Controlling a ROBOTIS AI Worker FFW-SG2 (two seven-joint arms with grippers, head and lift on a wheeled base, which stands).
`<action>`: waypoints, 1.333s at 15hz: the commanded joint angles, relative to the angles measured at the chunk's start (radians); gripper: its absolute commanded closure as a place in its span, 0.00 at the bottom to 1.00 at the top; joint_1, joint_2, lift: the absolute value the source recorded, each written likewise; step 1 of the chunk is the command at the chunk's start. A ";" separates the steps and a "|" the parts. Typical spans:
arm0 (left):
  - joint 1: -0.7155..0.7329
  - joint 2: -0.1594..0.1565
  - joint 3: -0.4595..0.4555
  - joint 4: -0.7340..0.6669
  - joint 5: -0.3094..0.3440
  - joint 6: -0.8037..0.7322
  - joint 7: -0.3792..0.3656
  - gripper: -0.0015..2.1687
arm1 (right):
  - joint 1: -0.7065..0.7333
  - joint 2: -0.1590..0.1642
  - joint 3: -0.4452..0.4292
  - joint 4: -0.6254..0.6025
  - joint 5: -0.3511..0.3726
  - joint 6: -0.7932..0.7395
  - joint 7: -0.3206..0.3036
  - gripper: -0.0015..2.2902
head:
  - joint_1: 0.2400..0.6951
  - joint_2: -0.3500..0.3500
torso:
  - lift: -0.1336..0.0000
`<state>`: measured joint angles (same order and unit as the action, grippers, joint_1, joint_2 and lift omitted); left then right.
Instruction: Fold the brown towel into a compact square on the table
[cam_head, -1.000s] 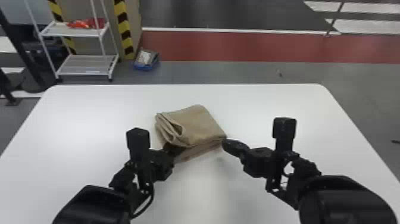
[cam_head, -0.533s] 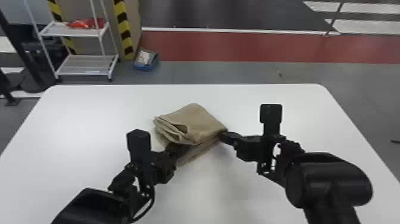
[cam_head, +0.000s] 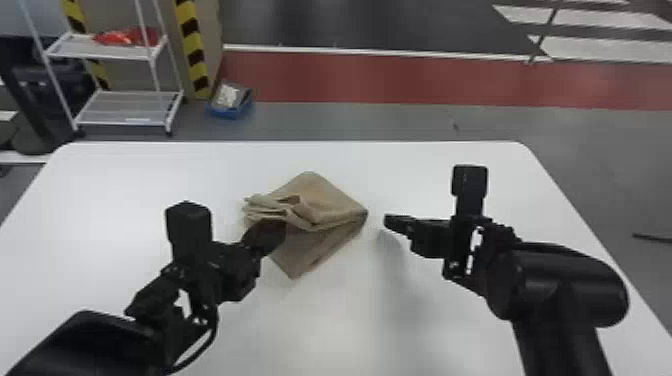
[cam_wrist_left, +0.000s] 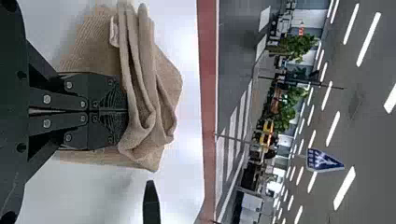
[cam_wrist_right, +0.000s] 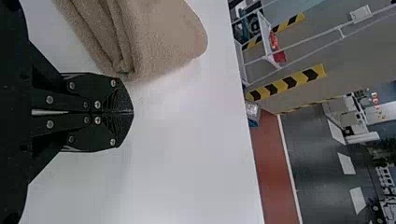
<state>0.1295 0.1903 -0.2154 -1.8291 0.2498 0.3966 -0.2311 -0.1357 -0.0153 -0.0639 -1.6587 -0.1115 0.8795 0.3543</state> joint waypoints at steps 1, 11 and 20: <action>-0.010 0.009 0.042 0.001 0.022 -0.002 0.004 0.99 | -0.028 0.000 -0.016 0.042 -0.008 0.000 0.000 0.85 | 1.00 0.38 | 0.08; -0.039 0.000 0.114 0.085 0.014 -0.170 0.061 0.99 | 0.099 0.002 0.038 -0.176 -0.070 -0.196 0.035 0.85 | 1.00 0.46 | 0.08; -0.062 -0.006 0.295 0.191 0.051 -0.253 0.065 0.99 | 0.205 0.012 0.338 -0.268 -0.083 -0.202 0.041 0.85 | 1.00 0.86 | 0.08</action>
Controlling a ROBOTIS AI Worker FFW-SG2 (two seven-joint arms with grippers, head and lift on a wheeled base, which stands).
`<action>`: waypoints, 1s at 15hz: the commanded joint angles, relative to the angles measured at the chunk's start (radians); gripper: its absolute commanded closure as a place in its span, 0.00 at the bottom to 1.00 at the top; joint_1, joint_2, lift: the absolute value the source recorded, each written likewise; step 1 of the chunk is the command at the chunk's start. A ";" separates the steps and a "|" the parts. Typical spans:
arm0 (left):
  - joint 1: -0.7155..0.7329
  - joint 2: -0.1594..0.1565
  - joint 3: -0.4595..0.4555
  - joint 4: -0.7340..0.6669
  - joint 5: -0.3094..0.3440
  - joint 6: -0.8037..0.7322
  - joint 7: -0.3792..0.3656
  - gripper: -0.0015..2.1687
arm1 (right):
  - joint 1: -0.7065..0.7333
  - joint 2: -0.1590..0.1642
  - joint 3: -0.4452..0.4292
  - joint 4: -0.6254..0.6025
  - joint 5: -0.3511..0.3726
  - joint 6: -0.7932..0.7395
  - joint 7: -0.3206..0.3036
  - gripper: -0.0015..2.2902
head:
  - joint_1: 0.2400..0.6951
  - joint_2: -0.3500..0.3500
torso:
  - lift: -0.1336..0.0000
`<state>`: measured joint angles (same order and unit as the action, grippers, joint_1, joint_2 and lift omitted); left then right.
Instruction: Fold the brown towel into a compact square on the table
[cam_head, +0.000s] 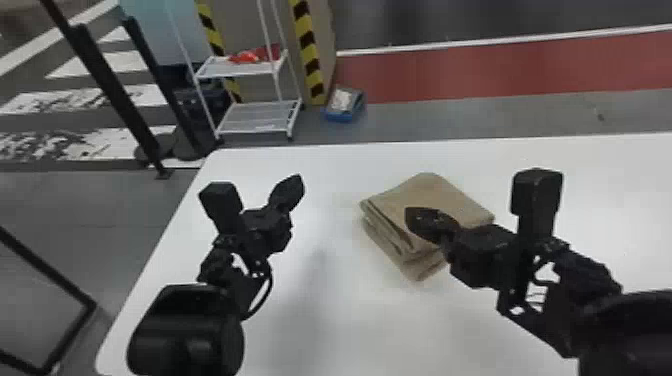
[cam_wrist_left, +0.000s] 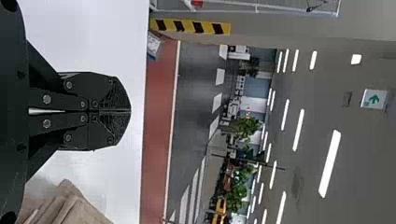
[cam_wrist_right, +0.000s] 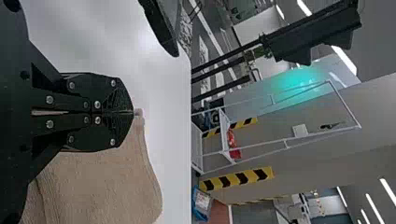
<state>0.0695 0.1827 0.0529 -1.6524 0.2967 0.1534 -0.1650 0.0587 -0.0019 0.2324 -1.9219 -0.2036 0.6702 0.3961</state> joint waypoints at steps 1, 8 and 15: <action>-0.002 0.000 0.038 0.017 0.012 -0.010 -0.007 0.99 | 0.015 0.000 0.065 -0.003 0.029 0.007 -0.002 0.85 | 1.00 0.89 | 0.08; -0.002 0.000 0.030 0.036 0.016 -0.010 -0.018 0.99 | 0.021 0.000 0.105 0.093 0.070 0.007 -0.056 0.85 | 1.00 0.99 | 0.08; -0.002 -0.002 0.015 0.032 0.012 -0.007 -0.021 0.99 | 0.009 0.000 0.076 0.133 0.059 0.072 -0.052 0.85 | 1.00 0.98 | 0.08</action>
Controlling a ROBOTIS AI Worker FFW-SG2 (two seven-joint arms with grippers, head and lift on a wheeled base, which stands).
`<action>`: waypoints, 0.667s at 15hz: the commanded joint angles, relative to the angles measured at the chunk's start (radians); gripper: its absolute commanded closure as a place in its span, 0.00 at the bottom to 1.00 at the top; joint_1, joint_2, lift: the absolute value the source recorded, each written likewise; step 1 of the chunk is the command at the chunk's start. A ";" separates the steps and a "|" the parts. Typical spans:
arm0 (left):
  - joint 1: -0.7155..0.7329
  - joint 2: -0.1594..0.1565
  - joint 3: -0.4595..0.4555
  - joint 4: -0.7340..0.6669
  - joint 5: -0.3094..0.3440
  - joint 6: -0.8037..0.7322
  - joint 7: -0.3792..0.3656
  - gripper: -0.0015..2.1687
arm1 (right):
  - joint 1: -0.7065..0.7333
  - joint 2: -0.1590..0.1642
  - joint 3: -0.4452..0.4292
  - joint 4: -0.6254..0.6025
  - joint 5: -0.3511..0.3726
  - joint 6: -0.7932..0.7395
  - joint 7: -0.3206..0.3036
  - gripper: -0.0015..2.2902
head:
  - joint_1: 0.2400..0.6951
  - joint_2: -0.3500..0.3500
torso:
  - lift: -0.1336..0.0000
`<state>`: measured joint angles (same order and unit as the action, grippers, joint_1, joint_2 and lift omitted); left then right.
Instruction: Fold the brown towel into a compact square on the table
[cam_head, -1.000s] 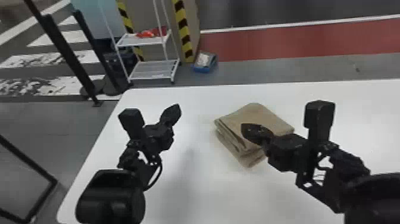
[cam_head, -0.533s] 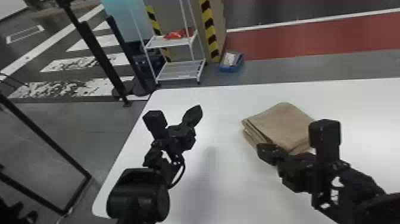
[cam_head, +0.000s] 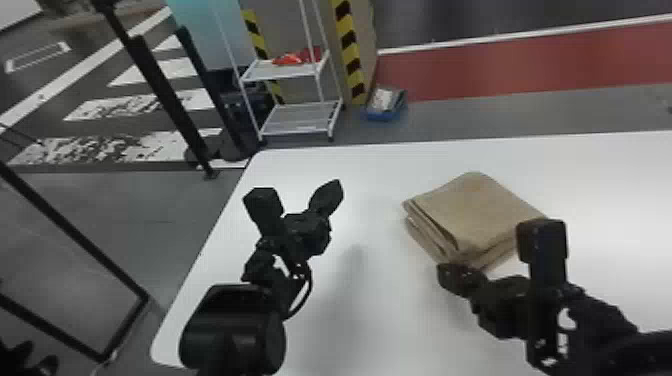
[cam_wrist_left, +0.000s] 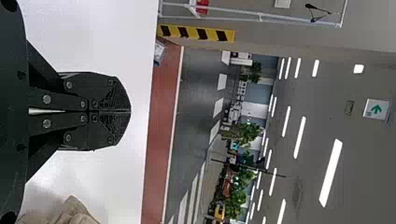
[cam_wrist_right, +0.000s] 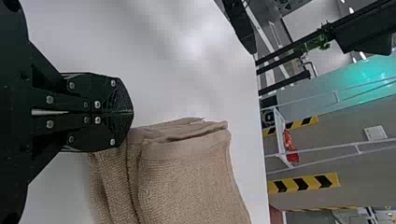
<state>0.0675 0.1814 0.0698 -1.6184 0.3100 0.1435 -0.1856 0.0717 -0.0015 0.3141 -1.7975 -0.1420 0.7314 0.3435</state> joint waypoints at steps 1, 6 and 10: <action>0.000 0.000 -0.002 -0.001 -0.003 0.000 0.000 0.99 | -0.004 0.000 -0.007 0.013 -0.002 0.007 0.000 0.85 | 1.00 0.97 | 0.08; 0.005 -0.002 -0.013 -0.008 -0.005 0.003 -0.002 0.99 | 0.006 0.000 -0.053 0.020 -0.002 0.007 -0.015 0.85 | 1.00 0.94 | 0.08; 0.011 -0.002 -0.011 -0.015 -0.005 0.003 -0.002 0.99 | 0.008 0.000 -0.124 0.020 -0.013 0.007 -0.034 0.85 | 1.00 0.89 | 0.08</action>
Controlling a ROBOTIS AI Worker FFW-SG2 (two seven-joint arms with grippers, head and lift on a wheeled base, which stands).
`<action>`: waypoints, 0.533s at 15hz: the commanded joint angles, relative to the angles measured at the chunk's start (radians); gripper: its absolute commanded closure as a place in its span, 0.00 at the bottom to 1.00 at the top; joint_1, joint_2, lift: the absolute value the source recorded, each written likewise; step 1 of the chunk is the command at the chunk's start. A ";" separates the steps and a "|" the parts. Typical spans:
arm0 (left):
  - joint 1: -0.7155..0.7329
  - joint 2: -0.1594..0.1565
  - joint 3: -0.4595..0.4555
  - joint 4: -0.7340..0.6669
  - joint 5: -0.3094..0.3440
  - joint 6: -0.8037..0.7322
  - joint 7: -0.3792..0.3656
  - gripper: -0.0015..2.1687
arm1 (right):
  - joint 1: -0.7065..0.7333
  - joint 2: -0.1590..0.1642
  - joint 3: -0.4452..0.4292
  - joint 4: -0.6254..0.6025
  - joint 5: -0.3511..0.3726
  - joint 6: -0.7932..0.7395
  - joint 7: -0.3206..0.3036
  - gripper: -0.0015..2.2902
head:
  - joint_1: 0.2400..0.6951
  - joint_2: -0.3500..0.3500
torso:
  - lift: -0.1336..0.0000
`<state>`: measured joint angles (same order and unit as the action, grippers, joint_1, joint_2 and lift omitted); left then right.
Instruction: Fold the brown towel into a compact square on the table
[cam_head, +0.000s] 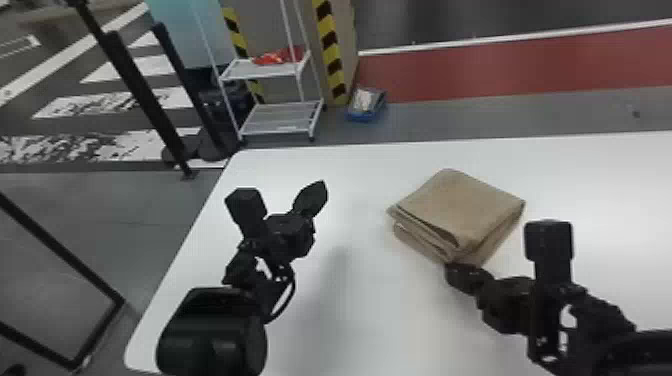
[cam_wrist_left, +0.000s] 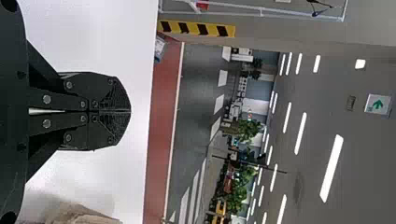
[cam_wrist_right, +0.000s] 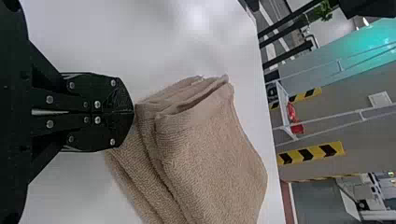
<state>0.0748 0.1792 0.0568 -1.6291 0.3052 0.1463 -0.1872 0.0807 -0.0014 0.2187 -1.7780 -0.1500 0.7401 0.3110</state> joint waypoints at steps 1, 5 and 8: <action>0.007 0.000 0.000 -0.008 0.000 0.000 0.000 0.99 | -0.006 0.000 -0.055 0.000 -0.006 0.002 -0.004 0.85 | 1.00 0.88 | 0.08; 0.011 0.000 -0.003 -0.014 -0.001 0.009 0.000 0.99 | -0.052 -0.005 -0.144 0.003 -0.016 0.023 -0.006 0.85 | 1.00 0.82 | 0.08; 0.017 0.000 -0.005 -0.028 -0.003 0.025 0.002 0.99 | -0.096 -0.008 -0.199 0.028 -0.013 0.066 -0.004 0.85 | 1.00 0.75 | 0.08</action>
<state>0.0886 0.1793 0.0535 -1.6492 0.3034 0.1646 -0.1856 0.0012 -0.0081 0.0440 -1.7612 -0.1637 0.7902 0.3070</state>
